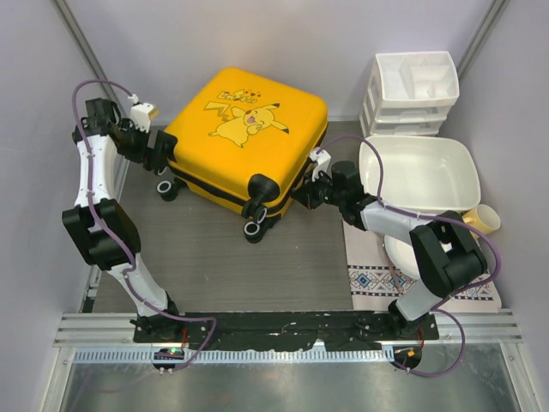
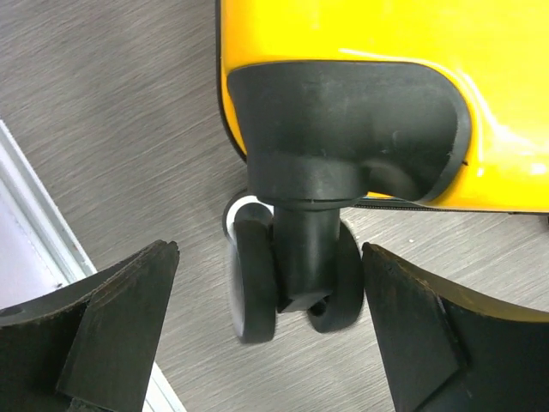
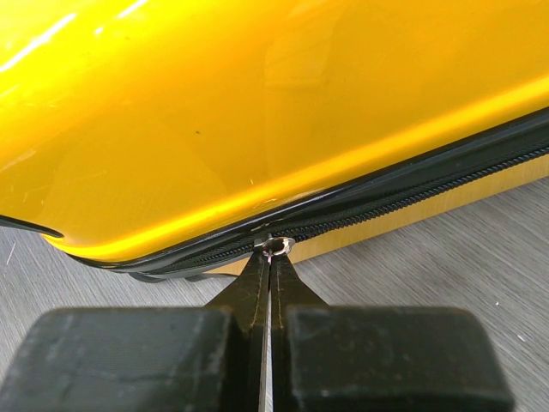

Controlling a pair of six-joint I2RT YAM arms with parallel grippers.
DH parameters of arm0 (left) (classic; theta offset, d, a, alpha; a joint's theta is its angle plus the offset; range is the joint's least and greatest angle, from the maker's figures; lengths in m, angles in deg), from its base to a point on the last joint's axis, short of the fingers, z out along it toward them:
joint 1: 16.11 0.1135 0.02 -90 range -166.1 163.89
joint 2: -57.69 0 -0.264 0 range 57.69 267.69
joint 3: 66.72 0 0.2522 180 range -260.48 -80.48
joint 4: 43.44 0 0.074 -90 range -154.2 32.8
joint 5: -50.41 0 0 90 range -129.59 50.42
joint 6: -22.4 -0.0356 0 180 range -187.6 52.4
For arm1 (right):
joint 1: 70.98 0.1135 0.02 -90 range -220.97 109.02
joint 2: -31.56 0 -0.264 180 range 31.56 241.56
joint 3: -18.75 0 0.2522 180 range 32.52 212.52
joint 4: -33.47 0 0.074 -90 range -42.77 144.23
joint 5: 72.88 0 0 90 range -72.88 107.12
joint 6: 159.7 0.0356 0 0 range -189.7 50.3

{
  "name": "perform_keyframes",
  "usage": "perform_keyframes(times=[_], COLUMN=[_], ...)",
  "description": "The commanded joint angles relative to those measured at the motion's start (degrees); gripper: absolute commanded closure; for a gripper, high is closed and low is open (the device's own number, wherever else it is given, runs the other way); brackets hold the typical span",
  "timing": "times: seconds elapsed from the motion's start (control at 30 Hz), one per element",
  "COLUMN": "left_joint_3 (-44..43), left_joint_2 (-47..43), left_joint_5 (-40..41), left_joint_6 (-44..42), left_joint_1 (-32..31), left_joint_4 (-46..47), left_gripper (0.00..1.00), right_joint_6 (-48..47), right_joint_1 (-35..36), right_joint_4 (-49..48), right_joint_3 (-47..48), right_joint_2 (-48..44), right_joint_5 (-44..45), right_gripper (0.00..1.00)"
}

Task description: Open, take out, and arrange the luggage

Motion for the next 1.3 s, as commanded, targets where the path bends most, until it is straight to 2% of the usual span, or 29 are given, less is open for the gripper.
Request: perform_keyframes(times=[0.0, 0.07, 0.23, 0.3, 0.4, 0.43, 0.5, 0.53, 0.6, 0.73, 0.8, 0.9, 0.97, 1.1, 1.27], left_joint_3=[0.9, 2.4, 6.0, 6.1, 5.3, 5.7, 7.3, 9.5, 12.4, 24.2, 29.6, 34.9, 37.0, 41.6, 45.0], left_joint_2=[0.0, 0.0, -3.1, -3.2, -2.8, -3.2, -4.5, -6.1, -8.4, -16.6, -18.8, -21.7, -23.2, -26.1, -29.5], left_joint_5=[-4.4, -4.2, -3.8, -3.0, -2.5, -2.6, -3.3, -3.7, -4.8, -4.4, -4.5, -4.3, -3.9, -4.3, -4.4], left_joint_6=[-1.0, -0.9, -2.2, -2.3, -1.8, -0.9, 0.1, 0.5, 2.0, 5.9, 10.3, 17.3, 20.4, 29.7, 36.0], left_joint_1=[0.3, 0.3, 0.2, 0.2, 0.2, 0.2, 0.2, 0.3, 0.2, 0.2, 0.2, 0.3, 0.3, 0.3, 0.2], left_joint_4=[1.1, 2.2, 4.8, 4.7, 3.1, 3.0, 3.9, 4.4, 4.6, 8.3, 10.6, 13.7, 15.2, 18.4, 19.9], left_gripper=[0.1, 0.12, 0.09, 0.16, 0.39, 0.53, 0.7, 0.87, 1.0, 1.0, 1.0, 1.0, 1.0, 1.0, 1.0], right_joint_6=[-0.9, -0.9, -1.1, -1.1, -1.3, -1.1, -0.8, -0.6, -0.6, -0.3, -0.3, -0.6, -0.7, 0.4, 1.6], right_joint_1=[0.2, 0.1, 0.2, 0.2, 0.2, 0.2, 0.2, 0.2, 0.2, 0.2, 0.1, -0.2, -0.4, -0.2, 2.7], right_joint_4=[-5.0, -5.2, -5.3, -5.3, -5.5, -5.7, -6.8, -7.4, -9.5, -13.4, -13.8, -12.0, -11.1, -9.8, -9.3], right_joint_3=[0.5, 1.1, 2.0, 2.0, 2.4, 2.7, 3.2, 4.0, 5.1, 12.3, 17.3, 19.5, 17.3, 4.0, -6.5], right_joint_2=[-1.5, -1.0, -0.1, 0.2, 0.9, 1.5, 2.3, 2.8, 5.0, 10.5, 13.8, 14.3, 12.6, 2.7, -4.2], right_joint_5=[0.9, 0.9, 0.6, 0.3, 0.6, 0.7, 1.4, 1.8, 2.8, 2.9, 2.5, 1.5, 0.7, -0.8, -0.1], right_gripper=[0.99, 0.99, 0.99, 0.99, 0.99, 0.99, 0.99, 0.99, 0.99, 0.99, 0.99, 0.99, 0.99, 0.99, 0.99])
